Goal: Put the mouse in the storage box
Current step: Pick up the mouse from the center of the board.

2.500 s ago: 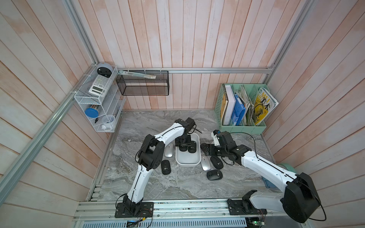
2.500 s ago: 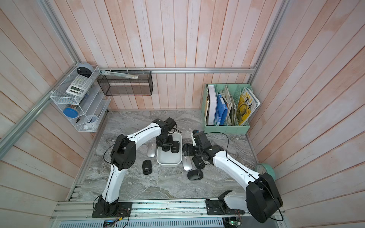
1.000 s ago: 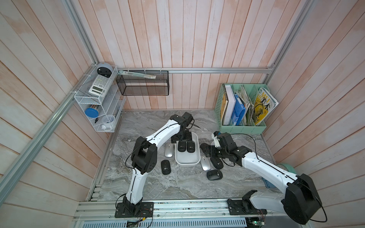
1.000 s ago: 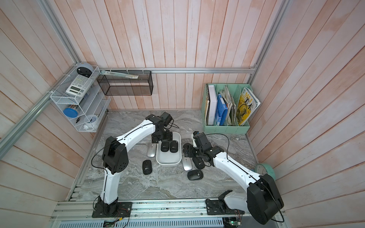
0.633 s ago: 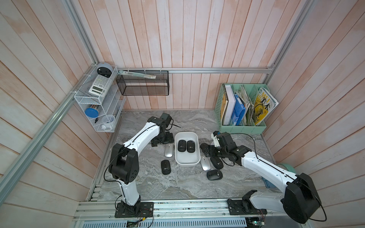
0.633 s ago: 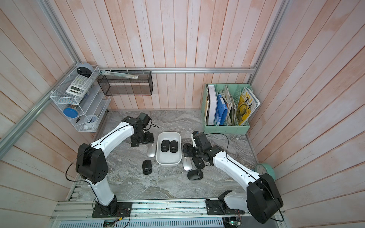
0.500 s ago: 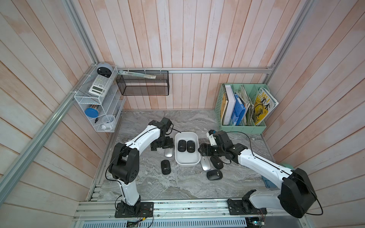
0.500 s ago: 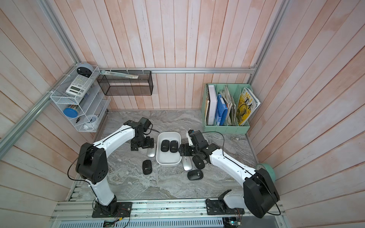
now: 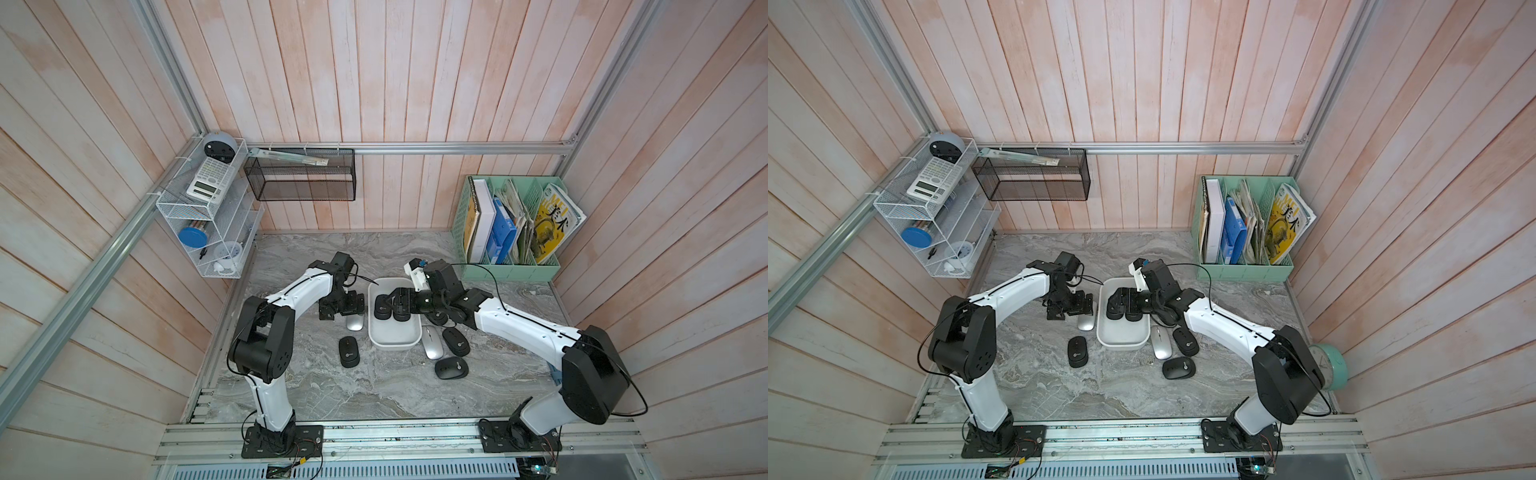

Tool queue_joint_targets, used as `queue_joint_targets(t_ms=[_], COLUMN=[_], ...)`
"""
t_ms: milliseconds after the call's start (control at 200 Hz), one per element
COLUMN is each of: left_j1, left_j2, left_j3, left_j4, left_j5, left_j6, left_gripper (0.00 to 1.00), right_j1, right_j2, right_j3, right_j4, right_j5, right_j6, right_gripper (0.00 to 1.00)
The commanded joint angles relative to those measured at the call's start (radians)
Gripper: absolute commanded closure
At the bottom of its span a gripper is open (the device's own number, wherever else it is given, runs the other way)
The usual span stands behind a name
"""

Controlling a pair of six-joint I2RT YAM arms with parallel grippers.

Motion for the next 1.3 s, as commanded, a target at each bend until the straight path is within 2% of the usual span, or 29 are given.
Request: queue_joint_targets(t_ms=[0,380,680,960,1150,1295], left_j1=[0.003,0.000,-0.010,-0.057,-0.059,-0.059], left_j2=[0.039,0.081,0.128,0.190,0.188,0.192], left_j3=[0.038,0.063,0.095,0.190,0.191,0.190], left_j4=[0.017,0.026,-0.002,-0.109,-0.125,-0.135], left_j5=[0.013,0.056,0.032,-0.091,-0.119,-0.142], left_j6=[0.036,0.029,0.006,-0.029,-0.047,-0.067], left_gripper=[0.02,0.02,0.02,0.04,0.04,0.09], right_j1=[0.000,-0.001,-0.002,-0.008,-0.009,-0.011], right_j2=[-0.032,-0.051,-0.067,-0.084,-0.099,-0.106], right_j3=[-0.007,-0.023,-0.025,-0.035,-0.044,-0.049], right_j4=[-0.052,-0.071,-0.090,-0.089,-0.090,-0.090], right_j5=[0.045,0.072,0.086,0.084,0.086,0.087], right_j6=[-0.023,-0.035,-0.053,-0.060,-0.070,-0.071], right_gripper=[0.16,0.16,0.16,0.16,0.16,0.16])
